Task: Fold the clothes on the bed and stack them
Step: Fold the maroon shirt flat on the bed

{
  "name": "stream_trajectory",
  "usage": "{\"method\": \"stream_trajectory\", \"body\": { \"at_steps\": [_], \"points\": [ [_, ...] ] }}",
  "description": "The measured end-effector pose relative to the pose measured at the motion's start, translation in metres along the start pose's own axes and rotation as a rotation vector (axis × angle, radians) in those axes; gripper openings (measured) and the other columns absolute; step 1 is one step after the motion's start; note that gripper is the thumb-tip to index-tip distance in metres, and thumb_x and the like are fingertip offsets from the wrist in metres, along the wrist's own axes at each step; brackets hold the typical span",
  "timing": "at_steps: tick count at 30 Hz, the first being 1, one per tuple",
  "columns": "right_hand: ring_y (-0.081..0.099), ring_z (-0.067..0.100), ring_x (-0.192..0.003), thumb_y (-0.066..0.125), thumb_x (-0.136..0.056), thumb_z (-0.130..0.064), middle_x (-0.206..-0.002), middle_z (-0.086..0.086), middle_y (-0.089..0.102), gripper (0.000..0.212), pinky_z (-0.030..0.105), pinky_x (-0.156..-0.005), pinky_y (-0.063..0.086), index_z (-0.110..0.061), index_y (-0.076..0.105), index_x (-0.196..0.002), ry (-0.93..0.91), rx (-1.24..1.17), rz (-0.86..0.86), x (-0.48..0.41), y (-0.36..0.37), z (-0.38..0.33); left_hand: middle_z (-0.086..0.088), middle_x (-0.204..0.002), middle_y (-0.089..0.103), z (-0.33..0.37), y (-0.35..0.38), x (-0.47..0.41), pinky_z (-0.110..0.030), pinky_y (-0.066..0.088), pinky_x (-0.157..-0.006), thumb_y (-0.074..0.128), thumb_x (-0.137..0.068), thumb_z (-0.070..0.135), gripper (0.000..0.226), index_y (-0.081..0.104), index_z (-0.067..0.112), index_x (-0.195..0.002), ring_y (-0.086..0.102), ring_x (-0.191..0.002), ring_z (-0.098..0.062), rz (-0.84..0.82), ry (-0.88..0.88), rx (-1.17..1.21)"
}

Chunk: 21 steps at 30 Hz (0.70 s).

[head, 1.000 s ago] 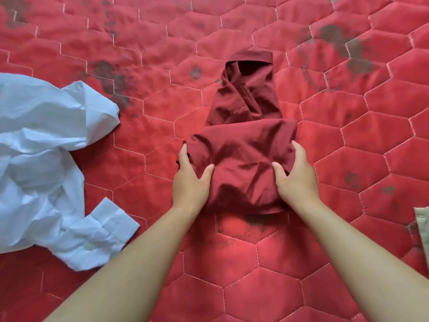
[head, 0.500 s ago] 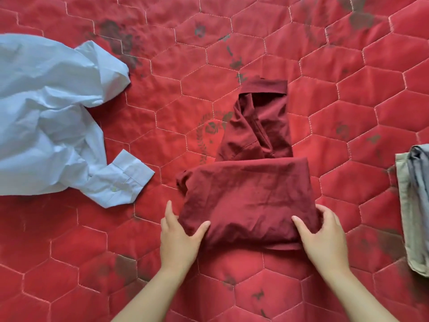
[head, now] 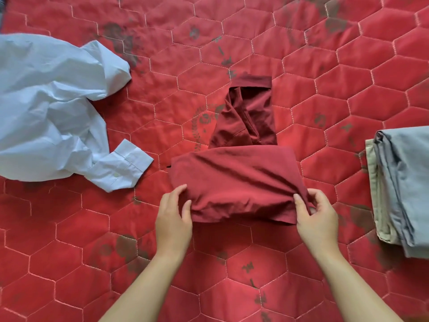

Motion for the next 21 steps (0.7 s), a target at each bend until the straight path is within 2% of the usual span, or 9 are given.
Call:
{"method": "stream_trajectory", "body": {
  "at_steps": [2,4,6,8,9,11,13,17,21],
  "points": [
    [0.060,-0.002,-0.069,0.063,-0.086,-0.008,-0.081,-0.012,0.061,0.011,0.008,-0.066,0.043,-0.017,0.058,-0.090,-0.014,-0.126,-0.014,-0.007,-0.004,-0.014,0.002,-0.097,0.062,0.006,-0.008,-0.011,-0.012,0.033,-0.080,0.064,-0.083,0.005,0.027,0.064,0.019,-0.106,0.058,-0.094,-0.017,0.002,0.010,-0.003],
    [0.058,-0.009,-0.067,0.064,-0.085,-0.006,-0.081,-0.013,0.061,0.019,0.004,-0.066,0.042,-0.023,0.057,-0.086,-0.024,-0.222,0.012,-0.024,-0.012,-0.033,0.004,-0.095,0.064,0.021,-0.018,-0.033,-0.012,0.033,-0.079,0.064,-0.082,0.005,0.024,0.065,0.021,-0.100,0.058,-0.091,-0.012,0.020,0.038,0.008],
    [0.059,-0.008,-0.071,0.065,-0.084,-0.006,-0.085,-0.004,0.064,0.023,0.009,-0.072,0.046,-0.027,0.057,-0.085,-0.022,-0.315,0.046,-0.052,-0.018,-0.058,0.009,-0.094,0.064,0.044,-0.029,-0.066,-0.012,0.034,-0.079,0.063,-0.081,0.007,0.023,0.065,0.024,-0.096,0.057,-0.090,-0.009,0.052,0.077,0.025],
    [0.061,0.007,-0.086,0.065,-0.084,-0.007,-0.097,0.009,0.064,0.018,0.028,-0.081,0.052,-0.021,0.058,-0.093,0.020,-0.405,0.091,-0.091,-0.020,-0.082,0.011,-0.093,0.064,0.065,-0.036,-0.109,-0.017,0.040,-0.082,0.062,-0.082,0.011,0.024,0.064,0.031,-0.095,0.059,-0.089,-0.010,0.072,0.061,0.122],
    [0.061,0.015,-0.091,0.065,-0.085,-0.009,-0.103,0.012,0.062,0.019,0.034,-0.081,0.054,-0.018,0.057,-0.099,0.046,-0.452,0.105,-0.111,-0.019,-0.095,0.010,-0.096,0.064,0.073,-0.037,-0.132,-0.023,0.046,-0.083,0.062,-0.083,0.015,0.025,0.062,0.033,-0.099,0.060,-0.090,-0.011,0.069,0.021,0.213],
    [0.062,0.018,-0.087,0.062,-0.087,-0.010,-0.104,0.009,0.058,0.026,0.026,-0.066,0.056,-0.015,0.051,-0.109,0.070,-0.587,0.089,-0.149,-0.012,-0.125,0.003,-0.106,0.060,0.084,-0.032,-0.173,-0.036,0.053,-0.080,0.062,-0.085,0.025,0.037,0.053,0.035,-0.119,0.059,-0.092,-0.009,0.025,-0.091,0.399],
    [0.065,0.011,-0.070,0.060,-0.089,-0.010,-0.099,0.002,0.055,0.033,0.019,-0.056,0.053,-0.013,0.044,-0.117,0.050,-0.671,0.037,-0.175,0.001,-0.150,0.000,-0.116,0.055,0.091,-0.023,-0.205,-0.036,0.048,-0.090,0.060,-0.087,0.033,0.052,0.040,0.033,-0.135,0.058,-0.099,-0.013,-0.018,-0.108,0.314],
    [0.062,0.016,-0.067,0.060,-0.087,-0.009,-0.102,-0.001,0.053,0.037,0.029,-0.067,0.054,-0.013,0.045,-0.121,-0.043,-0.383,-0.045,-0.185,0.032,-0.144,-0.009,-0.117,0.054,0.097,0.010,-0.205,-0.026,0.041,-0.087,0.066,-0.082,0.026,0.044,0.053,0.020,-0.124,0.058,-0.091,-0.021,-0.124,0.074,0.030],
    [0.057,0.015,-0.071,0.064,-0.082,-0.009,-0.106,0.004,0.057,0.041,0.018,-0.071,0.042,-0.015,0.051,-0.120,-0.075,-0.049,-0.133,-0.166,0.058,-0.094,0.001,-0.110,0.056,0.085,0.064,-0.151,-0.027,0.040,-0.094,0.071,-0.076,0.024,0.036,0.061,0.022,-0.111,0.053,-0.106,-0.016,-0.335,0.253,-0.061]
  ]
}}
Point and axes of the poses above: each hand's wrist, its own x-axis away from the middle knuckle, its own y-axis out of the palm, z = x × y, the point moved 10 cm from there along -x, towards the middle knuckle
